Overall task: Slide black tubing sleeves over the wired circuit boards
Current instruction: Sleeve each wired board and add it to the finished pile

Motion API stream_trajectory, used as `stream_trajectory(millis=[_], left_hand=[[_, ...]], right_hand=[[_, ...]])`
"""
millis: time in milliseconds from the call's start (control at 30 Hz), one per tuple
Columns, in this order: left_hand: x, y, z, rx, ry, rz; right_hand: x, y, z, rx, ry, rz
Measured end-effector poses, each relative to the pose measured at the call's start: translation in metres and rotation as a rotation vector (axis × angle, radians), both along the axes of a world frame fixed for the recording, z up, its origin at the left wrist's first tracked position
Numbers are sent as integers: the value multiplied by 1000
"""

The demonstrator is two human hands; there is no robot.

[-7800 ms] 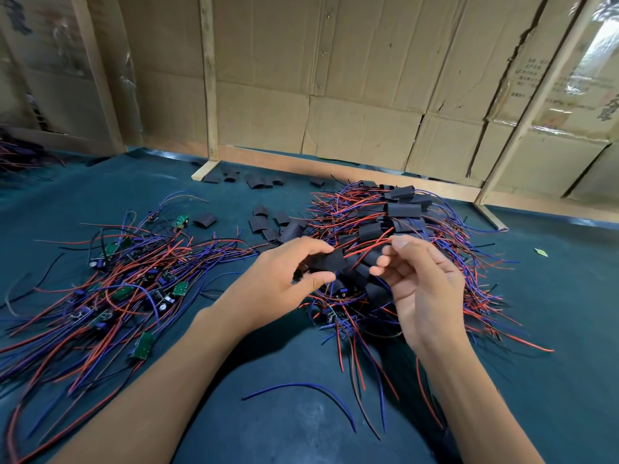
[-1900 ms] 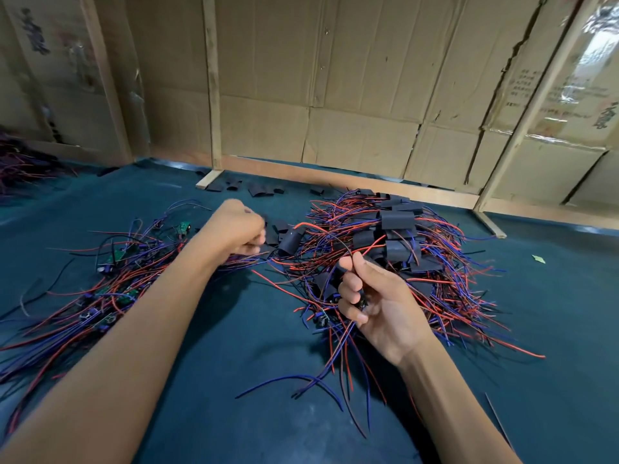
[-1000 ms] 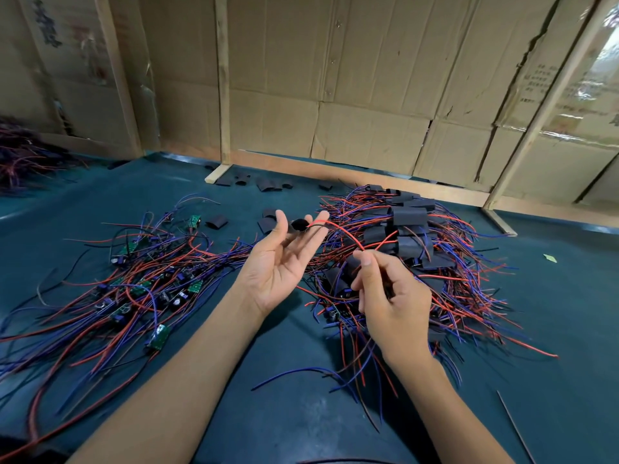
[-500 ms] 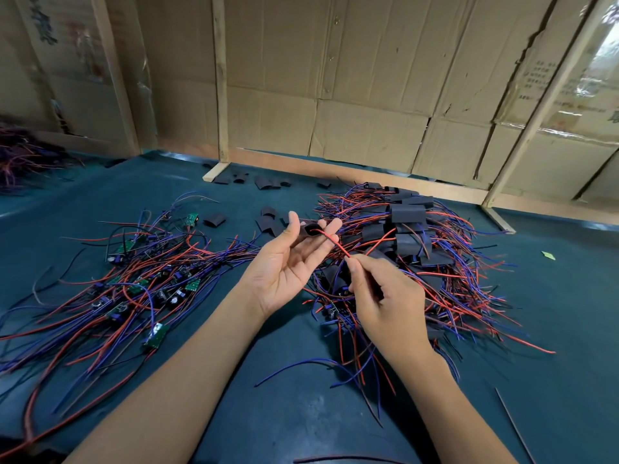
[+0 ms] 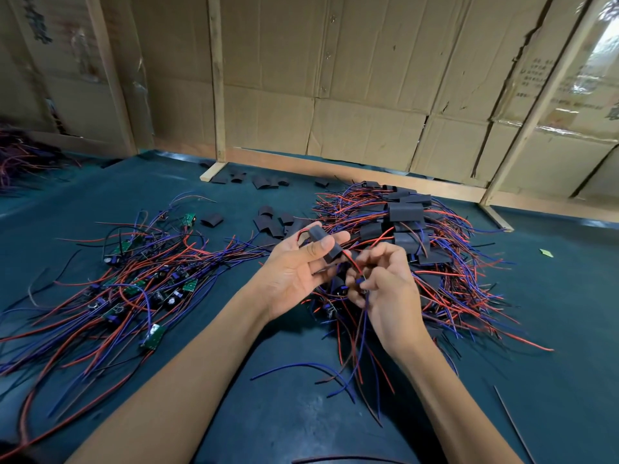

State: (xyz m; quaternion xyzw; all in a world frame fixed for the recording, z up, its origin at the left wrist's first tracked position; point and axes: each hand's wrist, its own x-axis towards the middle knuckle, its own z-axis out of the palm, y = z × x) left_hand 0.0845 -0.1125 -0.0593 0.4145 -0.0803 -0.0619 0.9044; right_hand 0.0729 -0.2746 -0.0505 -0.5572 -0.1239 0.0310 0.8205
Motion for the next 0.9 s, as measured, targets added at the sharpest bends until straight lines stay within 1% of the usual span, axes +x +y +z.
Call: stream_trajectory(millis=[100,200,267,467,600,733,800,900], left_hand=[[-1,-3,-1,25,-13,-4],[-3,-7,0,-34,15,1],[-3,-8,2,-80,39,17],[-4,-5,0,-204,17,-31],[-4,-4,2,-264,-12,-65],[-6,-8,4,-279,-21,-97],[-8,-12,5,-236,-55,-117],[-10,-17,8,-179,-93,-92]], right_hand=[[2,-2,4,213,43,85],[3,-2,6,347,22,132],[3,-4,5,387,23,127],[-1,-3,8,309,40,105],[-7,-1,16,193,47,134],[-11,1,19,129,46,131],[-10,1,16,138,28,129],[-8,1,13,175,4,127]])
